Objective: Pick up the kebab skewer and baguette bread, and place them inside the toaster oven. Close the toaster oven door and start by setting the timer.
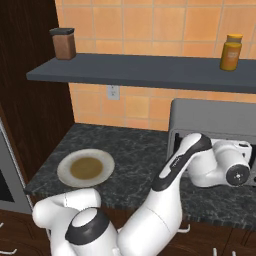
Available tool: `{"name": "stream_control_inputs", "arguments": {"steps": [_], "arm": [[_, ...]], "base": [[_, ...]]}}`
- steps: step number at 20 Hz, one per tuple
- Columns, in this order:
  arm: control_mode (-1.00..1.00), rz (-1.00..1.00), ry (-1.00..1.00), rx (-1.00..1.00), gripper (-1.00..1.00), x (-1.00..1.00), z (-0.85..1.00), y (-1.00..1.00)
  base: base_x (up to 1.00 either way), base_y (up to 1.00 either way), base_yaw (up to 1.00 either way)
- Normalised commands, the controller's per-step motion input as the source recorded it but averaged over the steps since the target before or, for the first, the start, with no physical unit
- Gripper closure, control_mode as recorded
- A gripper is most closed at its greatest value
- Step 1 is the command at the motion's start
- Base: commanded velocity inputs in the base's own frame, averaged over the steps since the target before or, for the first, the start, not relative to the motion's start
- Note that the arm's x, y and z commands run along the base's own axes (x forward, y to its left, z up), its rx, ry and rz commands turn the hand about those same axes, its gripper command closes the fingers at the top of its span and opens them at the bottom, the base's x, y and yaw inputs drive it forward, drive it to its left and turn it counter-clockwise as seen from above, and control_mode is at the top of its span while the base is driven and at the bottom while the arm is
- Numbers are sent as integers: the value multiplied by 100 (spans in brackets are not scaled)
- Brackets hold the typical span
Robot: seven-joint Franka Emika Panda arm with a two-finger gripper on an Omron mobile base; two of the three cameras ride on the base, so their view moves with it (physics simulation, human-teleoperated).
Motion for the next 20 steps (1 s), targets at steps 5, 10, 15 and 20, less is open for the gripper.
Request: {"name": "stream_control_inputs", "arguments": {"steps": [5,10,15,20], "arm": [[-100,0,0,0,-100,-14,25,1],[-100,0,0,0,-100,-51,67,1],[-100,0,4,-1,-100,-58,32,54],[-100,0,5,0,-100,-45,2,76]], "base": [[0,0,0],[0,0,0],[0,0,0],[0,0,0]]}}
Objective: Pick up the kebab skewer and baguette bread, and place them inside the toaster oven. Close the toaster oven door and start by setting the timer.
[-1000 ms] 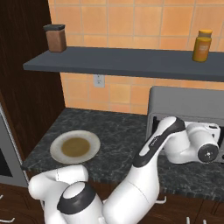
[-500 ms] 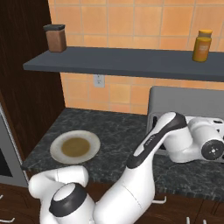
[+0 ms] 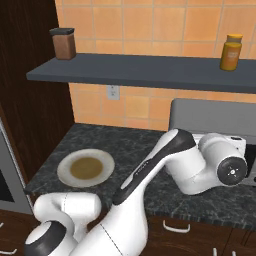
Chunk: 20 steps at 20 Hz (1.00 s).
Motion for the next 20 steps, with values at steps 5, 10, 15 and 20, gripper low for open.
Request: {"name": "stream_control_inputs", "arguments": {"steps": [5,10,15,20], "arm": [[-100,-1,0,0,-100,-10,0,3],[-100,-1,0,0,-100,-30,-30,10],[-100,-1,0,0,-100,-37,-11,50],[-100,0,0,-1,-100,-8,0,78]], "base": [[0,0,0],[0,0,0],[0,0,0],[0,0,0]]}}
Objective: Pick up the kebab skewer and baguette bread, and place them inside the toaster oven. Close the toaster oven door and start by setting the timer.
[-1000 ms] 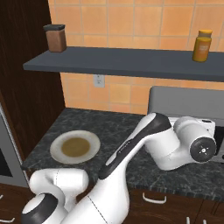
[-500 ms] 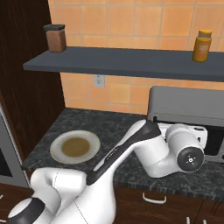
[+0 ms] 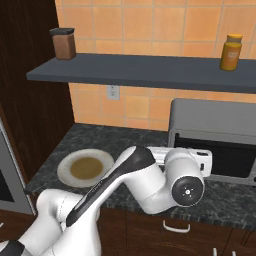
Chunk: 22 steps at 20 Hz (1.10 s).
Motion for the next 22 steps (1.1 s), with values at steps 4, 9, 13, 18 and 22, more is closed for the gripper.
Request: {"name": "stream_control_inputs", "arguments": {"steps": [4,9,13,18,22], "arm": [[100,0,0,0,-100,0,0,34],[100,0,0,0,-100,0,0,0],[100,0,0,0,-100,0,0,0],[100,0,0,0,-100,0,0,0],[100,0,0,0,-100,0,0,0]], "base": [[0,0,0],[0,-67,0],[0,-86,0],[0,-45,0],[16,-34,0]]}}
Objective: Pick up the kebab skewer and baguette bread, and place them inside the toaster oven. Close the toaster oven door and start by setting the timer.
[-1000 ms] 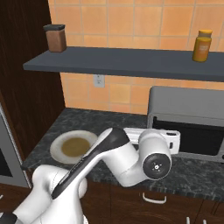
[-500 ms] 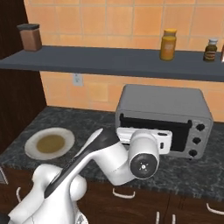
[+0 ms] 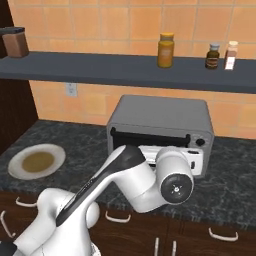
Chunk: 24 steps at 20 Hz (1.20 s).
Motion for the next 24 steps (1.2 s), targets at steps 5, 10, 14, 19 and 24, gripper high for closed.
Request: {"name": "stream_control_inputs", "arguments": {"steps": [5,10,14,19,24], "arm": [[100,0,0,0,-100,0,0,0],[100,0,0,0,-100,0,0,0],[100,0,0,0,-100,0,0,0],[100,0,0,0,-100,0,0,0],[100,0,0,0,-100,0,0,0]], "base": [[20,-44,0],[29,-30,0],[52,-2,0],[23,-1,-7],[-3,-1,-22]]}}
